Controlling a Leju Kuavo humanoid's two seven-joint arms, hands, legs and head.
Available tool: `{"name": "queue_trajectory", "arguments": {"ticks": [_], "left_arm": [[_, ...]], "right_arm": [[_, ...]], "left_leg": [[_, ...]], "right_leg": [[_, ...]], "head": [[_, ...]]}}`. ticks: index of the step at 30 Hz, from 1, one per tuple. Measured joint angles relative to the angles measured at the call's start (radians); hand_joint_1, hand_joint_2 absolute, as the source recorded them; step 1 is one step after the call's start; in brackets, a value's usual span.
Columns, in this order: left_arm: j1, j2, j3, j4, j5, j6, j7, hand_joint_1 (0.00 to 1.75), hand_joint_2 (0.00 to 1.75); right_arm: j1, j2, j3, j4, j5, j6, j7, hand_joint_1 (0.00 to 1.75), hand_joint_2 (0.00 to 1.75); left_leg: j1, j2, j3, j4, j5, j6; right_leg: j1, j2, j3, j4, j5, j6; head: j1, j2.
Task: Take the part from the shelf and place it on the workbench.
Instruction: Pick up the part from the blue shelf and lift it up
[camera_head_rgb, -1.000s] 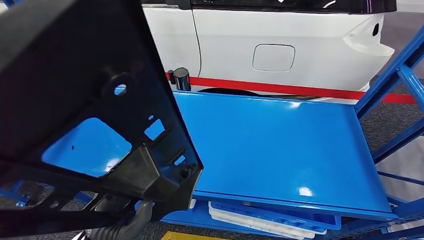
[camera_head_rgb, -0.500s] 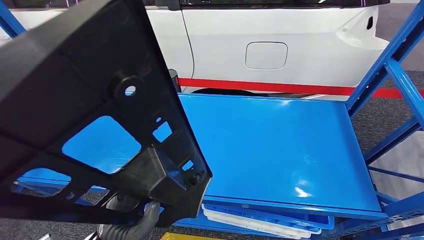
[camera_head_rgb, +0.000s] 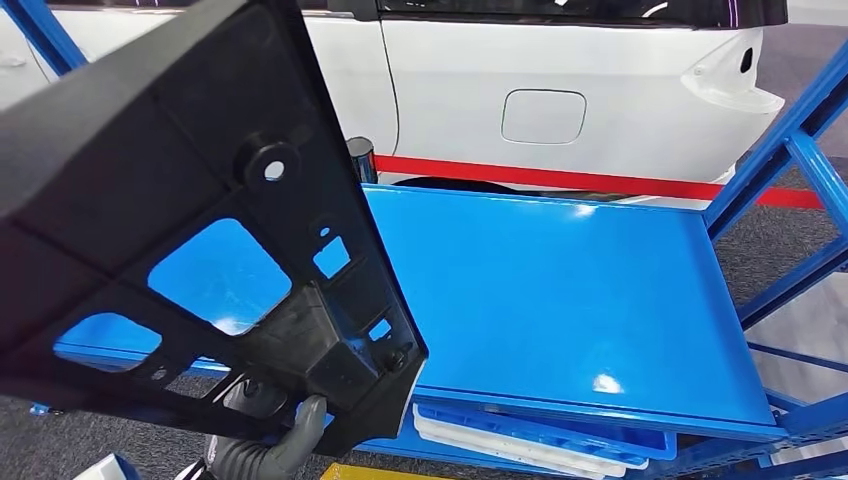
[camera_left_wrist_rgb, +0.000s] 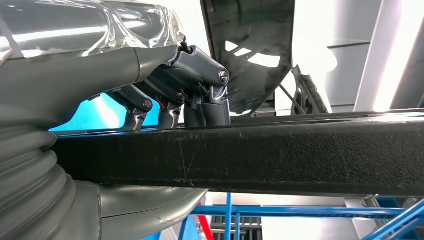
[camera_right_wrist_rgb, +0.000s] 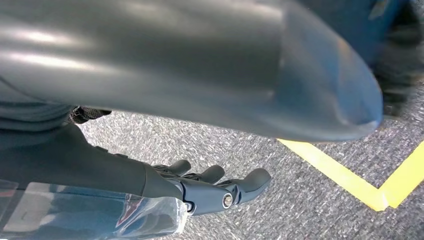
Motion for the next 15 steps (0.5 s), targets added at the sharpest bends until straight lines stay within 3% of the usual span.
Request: {"name": "queue_trajectory", "arguments": {"ticks": [2, 3, 7, 9, 11, 12, 13, 15], "left_arm": [[-0.001, 0.0, -0.001, 0.004, 0.0, -0.003, 0.002, 1.75, 1.75], [-0.002, 0.0, -0.002, 0.005, -0.001, -0.005, 0.003, 1.75, 1.75], [-0.004, -0.001, -0.006, 0.008, -0.009, -0.009, 0.014, 1.75, 1.75], [-0.005, -0.001, -0.007, 0.009, -0.015, -0.009, 0.02, 1.75, 1.75], [-0.005, -0.001, -0.01, 0.012, -0.022, -0.01, 0.024, 1.75, 1.75], [-0.005, -0.001, -0.011, 0.014, -0.027, -0.011, 0.026, 1.75, 1.75], [-0.005, -0.001, -0.013, 0.016, -0.03, -0.013, 0.028, 1.75, 1.75], [-0.005, -0.001, -0.014, 0.019, -0.033, -0.017, 0.031, 1.75, 1.75]], "right_arm": [[-0.002, 0.001, 0.0, 0.0, 0.0, 0.0, 0.0, 0.0, 0.0], [-0.002, 0.001, 0.0, 0.0, 0.0, 0.0, -0.001, 0.0, 0.0], [-0.001, 0.003, 0.0, 0.0, -0.002, -0.003, -0.001, 0.0, 0.0], [-0.002, 0.004, 0.0, 0.0, -0.004, -0.003, -0.001, 0.0, 0.0], [-0.001, 0.004, 0.0, 0.0, -0.003, -0.004, 0.0, 0.0, 0.0], [-0.001, 0.004, 0.0, 0.0, -0.003, -0.004, 0.002, 0.0, 0.0], [0.0, 0.003, 0.0, 0.0, -0.003, -0.005, 0.004, 0.0, 0.0], [-0.001, 0.004, 0.0, 0.0, -0.003, -0.006, 0.01, 0.0, 0.0]], "left_leg": [[-0.003, -0.001, -0.004, 0.012, -0.007, -0.01], [-0.005, -0.002, -0.006, 0.017, -0.01, -0.014], [-0.001, -0.002, -0.019, 0.043, -0.028, -0.028], [0.003, -0.002, -0.063, 0.143, -0.084, -0.039], [0.005, -0.002, -0.13, 0.292, -0.146, -0.046], [0.006, -0.002, -0.15, 0.334, -0.156, -0.047], [0.006, -0.002, -0.151, 0.337, -0.147, -0.046], [0.007, -0.002, -0.094, 0.218, -0.082, -0.04]], "right_leg": [[-0.002, 0.002, 0.057, -0.116, 0.043, -0.002], [-0.002, 0.003, 0.066, -0.137, 0.046, -0.006], [0.0, 0.005, 0.064, -0.138, 0.05, -0.028], [-0.003, 0.005, 0.063, -0.139, 0.052, -0.035], [-0.003, 0.003, 0.061, -0.139, 0.052, -0.037], [-0.003, 0.003, 0.061, -0.139, 0.052, -0.037], [-0.003, 0.003, 0.062, -0.139, 0.052, -0.037], [-0.003, 0.005, 0.065, -0.139, 0.051, -0.036]], "head": [[0.0, 0.0], [-0.001, 0.0], [-0.002, 0.0], [-0.004, 0.0], [-0.005, 0.0], [-0.005, 0.0], [-0.005, 0.0], [-0.005, 0.0]]}}
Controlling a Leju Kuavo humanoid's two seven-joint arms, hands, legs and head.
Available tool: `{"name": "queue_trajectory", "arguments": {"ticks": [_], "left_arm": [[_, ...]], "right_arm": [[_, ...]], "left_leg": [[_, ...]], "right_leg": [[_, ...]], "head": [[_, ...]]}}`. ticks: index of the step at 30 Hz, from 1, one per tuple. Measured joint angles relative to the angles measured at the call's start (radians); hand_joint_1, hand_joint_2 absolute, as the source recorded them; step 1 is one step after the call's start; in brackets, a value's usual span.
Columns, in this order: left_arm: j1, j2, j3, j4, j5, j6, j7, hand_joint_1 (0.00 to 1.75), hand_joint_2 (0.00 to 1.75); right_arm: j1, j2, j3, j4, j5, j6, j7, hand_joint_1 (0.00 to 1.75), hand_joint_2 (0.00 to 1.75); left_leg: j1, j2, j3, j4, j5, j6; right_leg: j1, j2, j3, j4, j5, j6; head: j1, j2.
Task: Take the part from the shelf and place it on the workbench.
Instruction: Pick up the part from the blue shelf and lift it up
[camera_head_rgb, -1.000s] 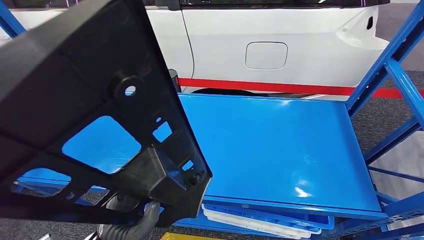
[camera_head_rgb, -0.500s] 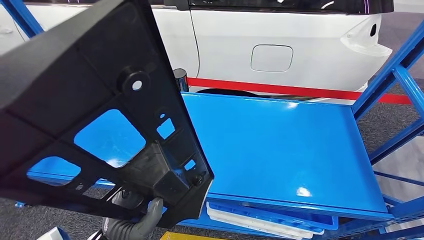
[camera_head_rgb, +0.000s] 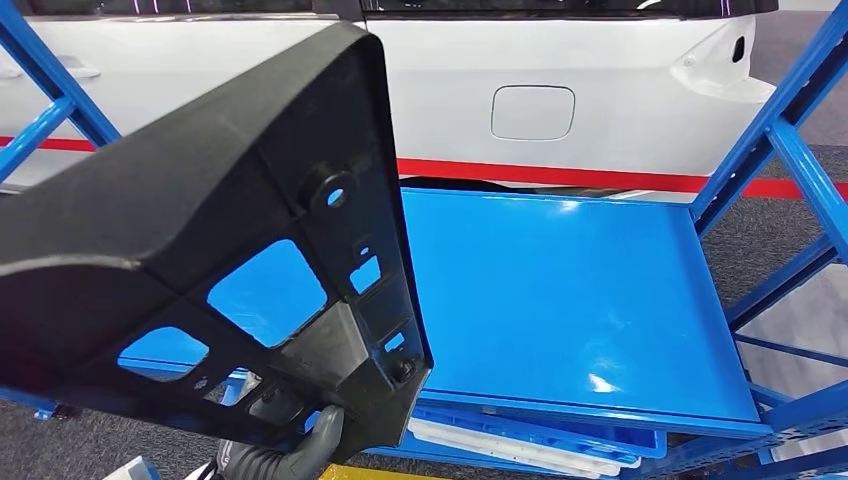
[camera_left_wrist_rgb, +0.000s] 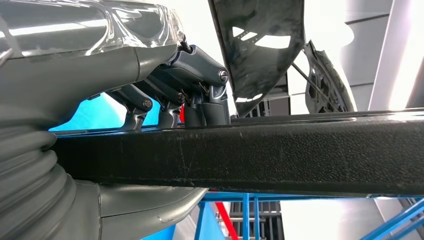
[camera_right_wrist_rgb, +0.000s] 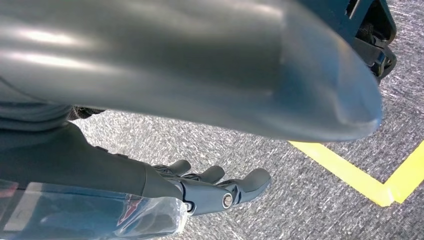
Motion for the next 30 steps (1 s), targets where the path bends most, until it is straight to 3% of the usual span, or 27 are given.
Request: {"name": "queue_trajectory", "arguments": {"ticks": [2, 3, 7, 9, 11, 12, 13, 14, 16, 18, 19, 21, 23, 25, 27, 28, 29, 30], "left_arm": [[-0.003, -0.001, -0.001, 0.001, -0.001, -0.005, 0.003, 1.75, 1.75], [-0.004, -0.002, -0.002, 0.002, -0.002, -0.007, 0.004, 1.75, 1.75], [-0.006, -0.007, -0.005, 0.005, -0.005, -0.013, 0.004, 1.75, 1.75], [-0.007, -0.011, -0.005, 0.006, -0.006, -0.016, 0.004, 1.75, 1.75], [-0.007, -0.014, -0.006, 0.009, -0.006, -0.019, 0.004, 1.75, 1.75], [-0.007, -0.014, -0.007, 0.011, -0.005, -0.021, 0.004, 1.75, 1.75], [-0.007, -0.014, -0.007, 0.013, -0.004, -0.022, 0.004, 1.75, 1.75], [-0.006, -0.014, -0.007, 0.016, -0.002, -0.024, 0.005, 1.75, 1.75], [-0.006, -0.016, -0.008, 0.019, 0.0, -0.028, 0.005, 1.75, 1.75], [-0.007, -0.018, -0.008, 0.02, 0.002, -0.032, 0.005, 1.75, 1.75], [-0.007, -0.019, -0.009, 0.02, 0.002, -0.034, 0.005, 1.75, 1.75], [-0.008, -0.019, -0.011, 0.02, 0.003, -0.038, 0.005, 1.75, 1.75], [-0.008, -0.019, -0.013, 0.02, 0.003, -0.04, 0.005, 1.75, 1.75], [-0.008, -0.019, -0.015, 0.021, 0.005, -0.041, 0.004, 1.75, 1.75], [-0.007, -0.019, -0.017, 0.023, 0.006, -0.042, 0.004, 1.75, 1.75], [-0.007, -0.019, -0.018, 0.025, 0.007, -0.043, 0.004, 1.75, 1.75], [-0.007, -0.019, -0.018, 0.026, 0.007, -0.044, 0.004, 1.75, 1.75], [-0.007, -0.019, -0.018, 0.027, 0.008, -0.045, 0.004, 1.75, 1.75]], "right_arm": [[-0.001, 0.0, 0.0, 0.0, -0.002, 0.0, 0.003, 0.0, 0.0], [-0.001, 0.0, 0.0, 0.0, -0.005, 0.0, 0.005, 0.0, 0.0], [0.0, 0.0, -0.003, 0.0, -0.018, 0.0, 0.008, 0.0, 0.0], [0.0, 0.0, -0.006, 0.0, -0.021, 0.0, 0.01, 0.0, 0.0], [0.0, 0.0, -0.008, 0.0, -0.024, 0.0, 0.014, 0.0, 0.0], [0.001, 0.0, -0.009, 0.0, -0.025, 0.0, 0.017, 0.0, 0.0], [0.002, -0.001, -0.01, 0.0, -0.026, 0.0, 0.019, 0.0, 0.0], [0.003, -0.001, -0.011, 0.0, -0.026, 0.0, 0.02, 0.0, 0.0], [0.002, -0.001, -0.014, 0.0, -0.026, 0.0, 0.021, 0.0, 0.0], [-0.001, -0.001, -0.015, 0.0, -0.025, -0.001, 0.02, 0.0, 0.0], [-0.002, -0.001, -0.015, 0.0, -0.025, -0.002, 0.02, 0.0, 0.0], [-0.001, 0.0, -0.015, 0.0, -0.023, -0.003, 0.02, 0.0, 0.0], [-0.001, 0.0, -0.015, 0.0, -0.02, -0.006, 0.02, 0.0, 0.0], [-0.002, 0.0, -0.015, 0.0, -0.017, -0.009, 0.019, 0.0, 0.0], [-0.002, 0.0, -0.015, 0.0, -0.016, -0.011, 0.019, 0.0, 0.0], [-0.001, 0.0, -0.015, 0.0, -0.015, -0.011, 0.019, 0.0, 0.0], [-0.001, 0.0, -0.015, 0.0, -0.015, -0.012, 0.019, 0.0, 0.0], [0.0, 0.0, -0.015, 0.0, -0.015, -0.012, 0.019, 0.0, 0.0]], "left_leg": [[-0.004, -0.002, 0.069, -0.143, 0.051, 0.008], [-0.006, -0.003, 0.084, -0.179, 0.06, 0.011], [-0.009, 0.005, 0.088, -0.199, 0.066, 0.027], [-0.007, 0.015, 0.09, -0.206, 0.071, 0.04], [-0.011, 0.025, 0.09, -0.206, 0.071, 0.047], [-0.013, 0.031, 0.091, -0.206, 0.071, 0.048], [-0.015, 0.037, 0.091, -0.206, 0.07, 0.048], [-0.016, 0.043, 0.092, -0.206, 0.069, 0.048], [-0.018, 0.054, 0.095, -0.203, 0.066, 0.045], [-0.024, 0.065, 0.094, -0.197, 0.061, 0.039], [-0.027, 0.07, 0.094, -0.196, 0.06, 0.036], [-0.027, 0.081, 0.094, -0.193, 0.058, 0.031], [-0.021, 0.064, 0.081, -0.161, 0.032, 0.02], [-0.014, 0.03, 0.032, -0.043, -0.036, 0.006], [-0.009, 0.017, -0.028, 0.094, -0.091, -0.001], [-0.008, 0.015, -0.039, 0.118, -0.092, -0.003], [-0.006, 0.015, -0.029, 0.1, -0.075, -0.002], [-0.005, 0.014, 0.0, 0.041, -0.043, 0.0]], "right_leg": [[0.002, 0.004, -0.001, 0.0, 0.0, 0.004], [0.003, 0.005, -0.003, 0.0, 0.001, 0.007], [0.002, 0.007, -0.013, 0.011, -0.007, 0.026], [0.003, 0.005, -0.048, 0.091, -0.057, 0.031], [0.004, 0.003, -0.112, 0.227, -0.118, 0.032], [0.004, 0.003, -0.136, 0.276, -0.131, 0.032], [0.004, 0.002, -0.143, 0.29, -0.126, 0.033], [0.004, -0.001, -0.129, 0.261, -0.101, 0.032], [0.006, -0.031, -0.061, 0.122, -0.036, 0.03], [0.01, -0.06, -0.014, 0.02, -0.002, 0.023], [0.012, -0.063, -0.01, 0.005, 0.0, 0.019], [0.012, -0.045, -0.014, 0.004, 0.005, 0.01], [0.009, -0.03, -0.016, 0.002, 0.01, 0.002], [0.005, -0.018, -0.019, 0.001, 0.014, -0.005], [0.005, -0.007, -0.022, 0.002, 0.016, -0.007], [0.005, -0.002, -0.022, 0.002, 0.016, -0.008], [0.005, 0.002, -0.022, 0.002, 0.017, -0.008], [0.005, 0.006, -0.02, 0.002, 0.017, -0.007]], "head": [[0.0, 0.0], [0.0, 0.0], [0.002, 0.0], [0.004, 0.0], [0.005, 0.0], [0.006, 0.0], [0.006, 0.0], [0.006, 0.0], [0.006, 0.0], [0.005, 0.0], [0.005, 0.0], [0.004, 0.0], [0.004, 0.0], [0.002, 0.0], [0.002, 0.0], [0.002, 0.0], [0.002, 0.0], [0.002, 0.0]]}}
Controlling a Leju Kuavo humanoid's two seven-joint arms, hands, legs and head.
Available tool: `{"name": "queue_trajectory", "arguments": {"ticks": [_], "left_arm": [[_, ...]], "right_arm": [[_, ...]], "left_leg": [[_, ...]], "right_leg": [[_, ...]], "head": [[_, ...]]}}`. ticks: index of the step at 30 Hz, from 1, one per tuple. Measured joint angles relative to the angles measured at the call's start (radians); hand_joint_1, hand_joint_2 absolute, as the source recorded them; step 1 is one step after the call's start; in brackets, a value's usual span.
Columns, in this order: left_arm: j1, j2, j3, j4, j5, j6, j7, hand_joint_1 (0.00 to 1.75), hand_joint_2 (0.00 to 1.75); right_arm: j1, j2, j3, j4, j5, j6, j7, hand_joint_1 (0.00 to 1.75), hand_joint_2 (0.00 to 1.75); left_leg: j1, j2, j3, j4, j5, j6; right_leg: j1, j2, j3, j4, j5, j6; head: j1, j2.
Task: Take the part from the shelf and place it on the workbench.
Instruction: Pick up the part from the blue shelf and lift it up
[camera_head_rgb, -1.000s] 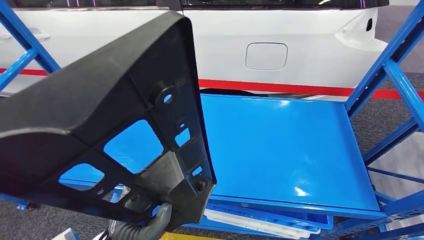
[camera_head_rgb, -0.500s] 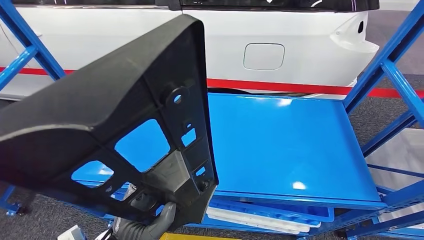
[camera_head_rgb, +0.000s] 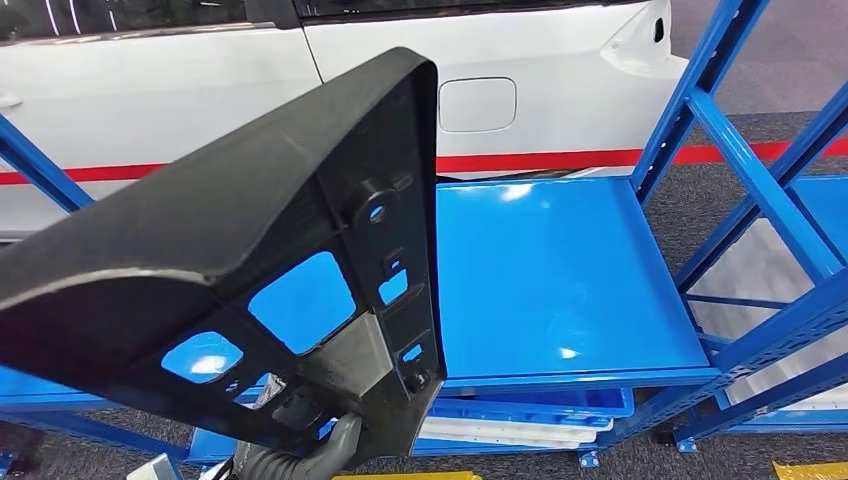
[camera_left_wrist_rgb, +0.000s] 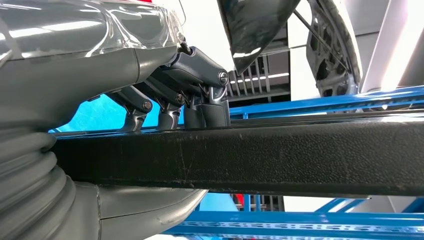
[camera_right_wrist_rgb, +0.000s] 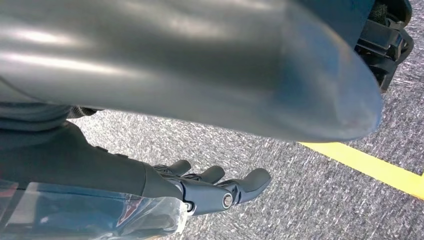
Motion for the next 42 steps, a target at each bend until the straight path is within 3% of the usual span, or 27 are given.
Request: {"name": "queue_trajectory", "arguments": {"ticks": [2, 3, 7, 9, 11, 13, 14, 15, 17, 19, 22, 23, 25, 27, 28, 29, 30, 33, 35, 37, 39, 42], "left_arm": [[-0.002, 0.0, 0.0, 0.001, 0.006, -0.004, 0.0, 1.75, 1.75], [-0.003, -0.001, 0.0, 0.001, 0.011, -0.007, 0.0, 1.75, 1.75], [-0.006, -0.003, -0.002, 0.001, 0.028, -0.017, -0.001, 1.75, 1.75], [-0.008, -0.006, -0.003, 0.001, 0.033, -0.02, -0.003, 1.75, 1.75], [-0.008, -0.008, -0.003, 0.002, 0.035, -0.023, -0.004, 1.75, 1.75], [-0.008, -0.009, -0.003, 0.006, 0.037, -0.027, -0.004, 1.75, 1.75], [-0.008, -0.009, -0.003, 0.008, 0.039, -0.03, -0.004, 1.75, 1.75], [-0.008, -0.009, -0.003, 0.01, 0.042, -0.032, -0.004, 1.75, 1.75], [-0.008, -0.011, -0.003, 0.012, 0.049, -0.036, -0.004, 1.75, 1.75], [-0.009, -0.013, -0.004, 0.013, 0.054, -0.039, -0.005, 1.75, 1.75], [-0.01, -0.013, -0.004, 0.016, 0.064, -0.043, -0.007, 1.75, 1.75], [-0.01, -0.013, -0.004, 0.016, 0.067, -0.044, -0.008, 1.75, 1.75], [-0.011, -0.014, -0.003, 0.017, 0.07, -0.046, -0.01, 1.75, 1.75], [-0.011, -0.014, -0.003, 0.019, 0.071, -0.048, -0.011, 1.75, 1.75], [-0.011, -0.014, -0.003, 0.021, 0.072, -0.048, -0.011, 1.75, 1.75], [-0.011, -0.014, -0.003, 0.022, 0.073, -0.048, -0.011, 1.75, 1.75], [-0.011, -0.014, -0.003, 0.023, 0.073, -0.049, -0.011, 1.75, 1.75], [-0.014, -0.014, -0.003, 0.024, 0.076, -0.049, -0.012, 1.75, 1.75], [-0.015, -0.014, -0.003, 0.025, 0.084, -0.049, -0.013, 1.75, 1.75], [-0.015, -0.015, -0.003, 0.026, 0.09, -0.049, -0.013, 1.75, 1.75], [-0.016, -0.016, -0.003, 0.026, 0.091, -0.049, -0.014, 1.75, 1.75], [-0.016, -0.019, -0.003, 0.027, 0.094, -0.049, -0.015, 1.75, 1.75]], "right_arm": [[-0.001, 0.0, 0.0, 0.0, 0.002, 0.0, 0.0, 0.0, 0.0], [-0.001, 0.0, 0.0, 0.0, 0.004, -0.001, 0.0, 0.0, 0.0], [0.0, 0.001, 0.0, 0.0, 0.007, -0.003, -0.001, 0.0, 0.0], [-0.001, 0.001, 0.0, 0.0, 0.008, -0.003, -0.001, 0.0, 0.0], [0.0, 0.0, 0.0, 0.0, 0.008, -0.003, -0.001, 0.0, 0.0], [0.0, 0.0, 0.0, 0.0, 0.008, -0.003, -0.001, 0.0, 0.0], [0.001, 0.0, 0.0, 0.0, 0.008, -0.003, -0.001, 0.0, 0.0], [0.001, 0.0, 0.0, 0.0, 0.008, -0.004, -0.001, 0.0, 0.0], [0.0, 0.0, 0.0, 0.0, 0.008, -0.004, -0.001, 0.0, 0.0], [-0.002, 0.0, 0.0, 0.0, 0.008, -0.004, -0.001, 0.0, 0.0], [0.0, 0.0, 0.0, 0.0, 0.008, -0.006, -0.002, 0.0, 0.0], [0.0, 0.0, 0.0, 0.0, 0.007, -0.007, -0.003, 0.0, 0.0], [-0.001, 0.002, 0.0, 0.0, 0.007, -0.009, -0.006, 0.0, 0.0], [-0.001, 0.002, 0.0, 0.0, 0.007, -0.01, -0.01, 0.0, 0.0], [-0.001, 0.002, 0.0, 0.0, 0.007, -0.011, -0.011, 0.0, 0.0], [-0.001, 0.002, 0.0, 0.0, 0.007, -0.012, -0.012, 0.0, 0.0], [-0.001, 0.002, 0.0, 0.0, 0.007, -0.012, -0.012, 0.0, 0.0], [-0.002, 0.002, 0.0, 0.0, 0.007, -0.013, -0.013, 0.0, 0.0], [-0.003, 0.002, 0.0, 0.0, 0.006, -0.015, -0.014, 0.0, 0.0], [-0.002, 0.002, 0.0, 0.0, 0.006, -0.017, -0.014, 0.0, 0.0], [-0.001, 0.002, 0.0, 0.0, 0.005, -0.018, -0.014, 0.0, 0.0], [-0.001, 0.001, 0.0, 0.0, 0.004, -0.019, -0.012, 0.0, 0.0]], "left_leg": [[-0.001, -0.008, 0.074, -0.154, 0.064, 0.007], [-0.003, -0.013, 0.098, -0.205, 0.08, 0.011], [-0.007, -0.016, 0.103, -0.24, 0.093, 0.029], [-0.003, -0.011, 0.105, -0.249, 0.104, 0.043], [-0.004, -0.006, 0.102, -0.251, 0.109, 0.05], [-0.008, -0.001, 0.099, -0.25, 0.11, 0.052], [-0.009, 0.0, 0.098, -0.249, 0.111, 0.052], [-0.01, 0.001, 0.098, -0.248, 0.111, 0.052], [-0.012, 0.001, 0.097, -0.243, 0.11, 0.049], [-0.016, 0.0, 0.092, -0.238, 0.111, 0.043], [-0.015, 0.0, 0.085, -0.233, 0.111, 0.029], [-0.014, -0.001, 0.079, -0.219, 0.098, 0.023], [-0.008, -0.003, 0.043, -0.131, 0.038, 0.009], [-0.003, -0.003, -0.012, 0.009, -0.032, -0.001], [0.0, -0.003, -0.029, 0.054, -0.047, -0.003], [0.001, -0.003, -0.027, 0.062, -0.044, -0.004], [0.002, -0.004, -0.005, 0.028, -0.022, -0.003], [0.0, -0.009, 0.109, -0.188, 0.061, 0.007], [-0.006, -0.014, 0.13, -0.243, 0.074, 0.015], [-0.007, -0.013, 0.124, -0.244, 0.082, 0.025], [-0.005, -0.01, 0.119, -0.249, 0.093, 0.041], [-0.008, -0.004, 0.105, -0.25, 0.106, 0.056]], "right_leg": [[0.001, 0.007, 0.002, 0.0, 0.001, 0.003], [0.003, 0.009, 0.0, 0.001, 0.003, 0.007], [0.001, 0.01, -0.009, 0.001, 0.006, 0.028], [0.001, 0.004, -0.031, 0.053, -0.034, 0.035], [0.0, -0.001, -0.083, 0.182, -0.106, 0.036], [-0.001, -0.002, -0.12, 0.281, -0.143, 0.038], [0.0, -0.002, -0.112, 0.275, -0.132, 0.038], [0.0, -0.003, -0.083, 0.228, -0.106, 0.037], [0.001, -0.009, -0.002, 0.081, -0.048, 0.034], [0.004, -0.014, 0.036, 0.0, -0.026, 0.029], [0.005, -0.013, 0.032, -0.009, -0.02, 0.016], [0.004, -0.013, 0.03, -0.011, -0.016, 0.01], [0.0, -0.013, 0.024, -0.012, -0.01, 0.0], [0.001, -0.014, 0.016, -0.012, -0.005, -0.003], [0.002, -0.014, 0.012, -0.012, -0.002, -0.003], [0.002, -0.014, 0.01, -0.012, 0.0, -0.002], [0.002, -0.013, 0.008, -0.012, 0.002, -0.001], [0.003, -0.008, 0.005, -0.011, 0.008, 0.007], [0.005, -0.007, -0.002, -0.01, 0.015, 0.018], [0.004, -0.007, -0.007, -0.009, 0.019, 0.029], [0.003, -0.007, -0.023, 0.025, -0.011, 0.036], [0.003, -0.008, -0.098, 0.214, -0.122, 0.039]], "head": [[0.0, 0.0], [0.0, 0.0], [0.0, 0.0], [0.002, 0.0], [0.004, 0.0], [0.004, 0.0], [0.004, 0.0], [0.004, 0.0], [0.004, 0.0], [0.004, 0.0], [0.003, 0.0], [0.003, 0.0], [0.002, 0.0], [0.001, 0.0], [0.001, 0.0], [0.001, 0.0], [0.001, 0.0], [0.001, 0.0], [0.001, 0.0], [0.001, 0.0], [0.002, 0.0], [0.004, 0.0]]}}
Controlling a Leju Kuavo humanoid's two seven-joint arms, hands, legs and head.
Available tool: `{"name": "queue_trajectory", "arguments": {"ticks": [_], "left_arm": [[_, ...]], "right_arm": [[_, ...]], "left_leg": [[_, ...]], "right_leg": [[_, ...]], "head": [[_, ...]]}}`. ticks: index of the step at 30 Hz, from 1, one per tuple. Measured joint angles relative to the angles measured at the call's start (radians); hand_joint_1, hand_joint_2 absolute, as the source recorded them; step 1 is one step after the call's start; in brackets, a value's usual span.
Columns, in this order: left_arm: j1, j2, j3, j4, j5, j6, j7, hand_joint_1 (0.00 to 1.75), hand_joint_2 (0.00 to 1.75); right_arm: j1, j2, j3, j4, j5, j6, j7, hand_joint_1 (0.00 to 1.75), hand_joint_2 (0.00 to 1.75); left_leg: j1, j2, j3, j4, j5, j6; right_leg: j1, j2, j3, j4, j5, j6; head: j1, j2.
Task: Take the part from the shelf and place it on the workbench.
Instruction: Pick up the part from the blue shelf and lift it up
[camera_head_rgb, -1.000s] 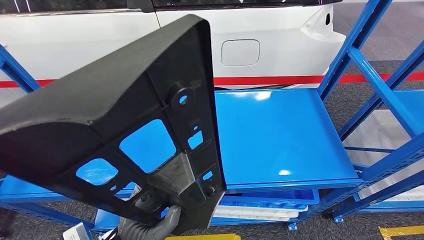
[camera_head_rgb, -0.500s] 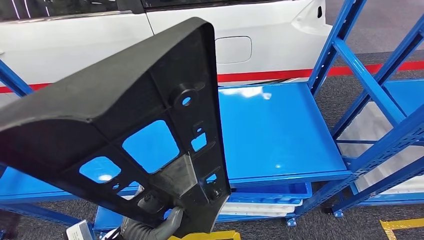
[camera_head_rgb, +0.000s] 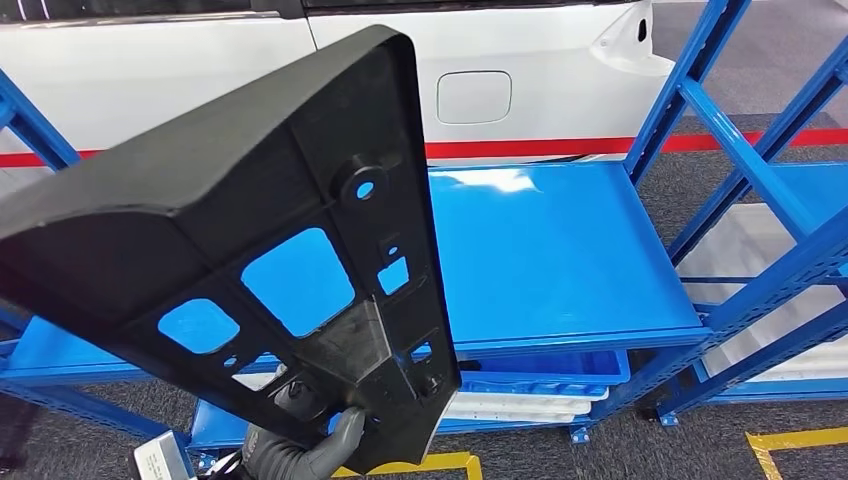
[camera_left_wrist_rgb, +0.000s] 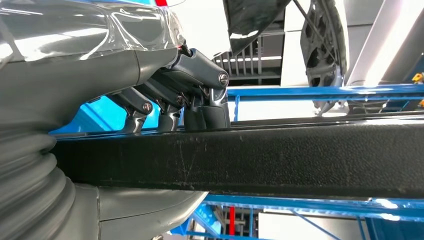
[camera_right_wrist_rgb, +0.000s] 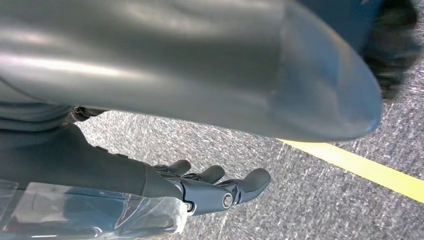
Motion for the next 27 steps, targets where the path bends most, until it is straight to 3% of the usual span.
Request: {"name": "queue_trajectory", "arguments": {"ticks": [1, 2, 3, 5, 7, 11, 13, 15, 16, 17, 18, 19, 21, 22, 23, 25, 27], "left_arm": [[0.0, 0.0, 0.0, 0.001, 0.004, 0.0, 0.0, 1.75, 1.75], [0.001, 0.0, 0.0, 0.003, 0.007, 0.0, -0.001, 1.75, 1.75], [0.001, 0.0, 0.0, 0.005, 0.011, 0.0, -0.002, 1.75, 1.75], [0.001, -0.001, 0.0, 0.007, 0.013, 0.0, -0.004, 1.75, 1.75], [0.0, -0.003, 0.0, 0.008, 0.011, 0.001, -0.005, 1.75, 1.75], [-0.002, -0.007, -0.001, 0.008, 0.007, 0.002, -0.007, 1.75, 1.75], [-0.003, -0.008, -0.001, 0.008, 0.007, 0.003, -0.008, 1.75, 1.75], [-0.003, -0.009, -0.001, 0.008, 0.007, 0.003, -0.009, 1.75, 1.75], [-0.003, -0.009, -0.001, 0.009, 0.007, 0.003, -0.009, 1.75, 1.75], [-0.002, -0.009, -0.002, 0.01, 0.006, 0.004, -0.009, 1.75, 1.75], [-0.002, -0.009, -0.002, 0.011, 0.005, 0.006, -0.009, 1.75, 1.75], [-0.002, -0.009, -0.002, 0.012, 0.004, 0.009, -0.009, 1.75, 1.75], [-0.004, -0.009, -0.002, 0.014, -0.003, 0.014, -0.009, 1.75, 1.75], [-0.005, -0.009, -0.002, 0.014, -0.006, 0.014, -0.009, 1.75, 1.75], [-0.006, -0.009, -0.003, 0.014, -0.009, 0.015, -0.008, 1.75, 1.75], [-0.007, -0.01, -0.004, 0.015, -0.012, 0.015, -0.007, 1.75, 1.75], [-0.01, -0.012, -0.006, 0.015, -0.013, 0.015, -0.005, 1.75, 1.75]], "right_arm": [[0.0, 0.0, 0.0, 0.0, 0.0, 0.0, 0.002, 0.0, 0.0], [0.001, -0.001, 0.0, 0.0, -0.001, -0.001, 0.004, 0.0, 0.0], [0.001, -0.002, 0.0, 0.0, -0.002, -0.002, 0.005, 0.0, 0.0], [0.001, -0.004, 0.0, 0.0, -0.004, -0.003, 0.005, 0.0, 0.0], [-0.001, -0.006, 0.0, 0.0, -0.007, -0.003, 0.006, 0.0, 0.0], [0.001, -0.009, -0.001, 0.0, -0.009, -0.003, 0.014, 0.0, 0.0], [0.0, -0.011, -0.001, 0.0, -0.009, -0.002, 0.014, 0.0, 0.0], [-0.001, -0.011, -0.001, 0.0, -0.009, -0.002, 0.013, 0.0, 0.0], [-0.001, -0.012, -0.001, 0.0, -0.009, -0.002, 0.013, 0.0, 0.0], [0.0, -0.012, -0.001, 0.001, -0.009, -0.003, 0.013, 0.0, 0.0], [0.0, -0.013, -0.001, 0.001, -0.01, -0.003, 0.012, 0.0, 0.0], [0.0, -0.013, -0.001, 0.001, -0.01, -0.003, 0.012, 0.0, 0.0], [-0.001, -0.013, -0.001, 0.001, -0.01, -0.004, 0.01, 0.0, 0.0], [-0.001, -0.013, -0.001, 0.001, -0.01, -0.005, 0.009, 0.0, 0.0], [-0.001, -0.013, -0.001, 0.001, -0.01, -0.005, 0.007, 0.0, 0.0], [-0.001, -0.013, -0.001, 0.001, -0.01, -0.004, 0.004, 0.0, 0.0], [-0.001, -0.013, -0.001, 0.001, -0.01, -0.005, 0.002, 0.0, 0.0]], "left_leg": [[-0.002, 0.001, -0.004, 0.001, 0.003, 0.002], [-0.004, 0.002, -0.008, 0.001, 0.005, 0.002], [-0.005, 0.002, -0.011, 0.002, 0.007, 0.001], [-0.006, 0.002, -0.013, 0.005, 0.009, -0.001], [-0.01, 0.003, -0.017, 0.011, 0.011, -0.008], [-0.01, 0.002, -0.03, 0.02, 0.011, -0.029], [-0.006, -0.001, -0.056, 0.083, -0.038, -0.042], [0.002, -0.001, -0.109, 0.22, -0.115, -0.054], [0.005, -0.001, -0.132, 0.283, -0.141, -0.058], [0.006, -0.001, -0.14, 0.314, -0.149, -0.06], [0.007, -0.001, -0.128, 0.303, -0.137, -0.059], [0.007, -0.001, -0.095, 0.249, -0.109, -0.056], [0.004, -0.005, -0.01, 0.093, -0.05, -0.046], [0.001, -0.007, 0.017, 0.038, -0.033, -0.041], [-0.002, -0.01, 0.028, 0.008, -0.026, -0.036], [-0.006, -0.011, 0.022, 0.001, -0.021, -0.026], [-0.004, -0.008, 0.016, -0.003, -0.009, -0.012]], "right_leg": [[0.0, 0.0, -0.02, 0.057, -0.023, 0.001], [0.0, 0.0, -0.023, 0.08, -0.027, 0.001], [0.0, 0.0, -0.004, 0.057, -0.01, 0.0], [0.001, -0.002, 0.082, -0.085, 0.048, -0.006], [0.004, -0.004, 0.146, -0.206, 0.082, -0.013], [0.006, -0.004, 0.148, -0.232, 0.096, -0.032], [0.001, -0.005, 0.141, -0.236, 0.105, -0.043], [0.002, -0.006, 0.131, -0.235, 0.112, -0.047], [0.004, -0.007, 0.126, -0.235, 0.116, -0.047], [0.005, -0.008, 0.122, -0.235, 0.119, -0.046], [0.006, -0.008, 0.119, -0.234, 0.122, -0.044], [0.006, -0.007, 0.117, -0.234, 0.124, -0.042], [0.008, -0.006, 0.114, -0.234, 0.129, -0.036], [0.008, -0.006, 0.111, -0.234, 0.133, -0.031], [0.008, -0.006, 0.107, -0.234, 0.137, -0.026], [0.008, -0.005, 0.1, -0.235, 0.145, -0.015], [0.006, -0.005, 0.091, -0.217, 0.129, -0.007]], "head": [[0.0, 0.0], [0.0, 0.0], [0.0, 0.0], [0.0, 0.0], [0.0, 0.0], [0.0, 0.0], [-0.001, 0.0], [-0.003, 0.0], [-0.003, 0.0], [-0.003, 0.0], [-0.003, 0.0], [-0.003, 0.0], [-0.004, 0.0], [-0.004, 0.0], [-0.004, 0.0], [-0.003, 0.0], [-0.003, 0.0]]}}
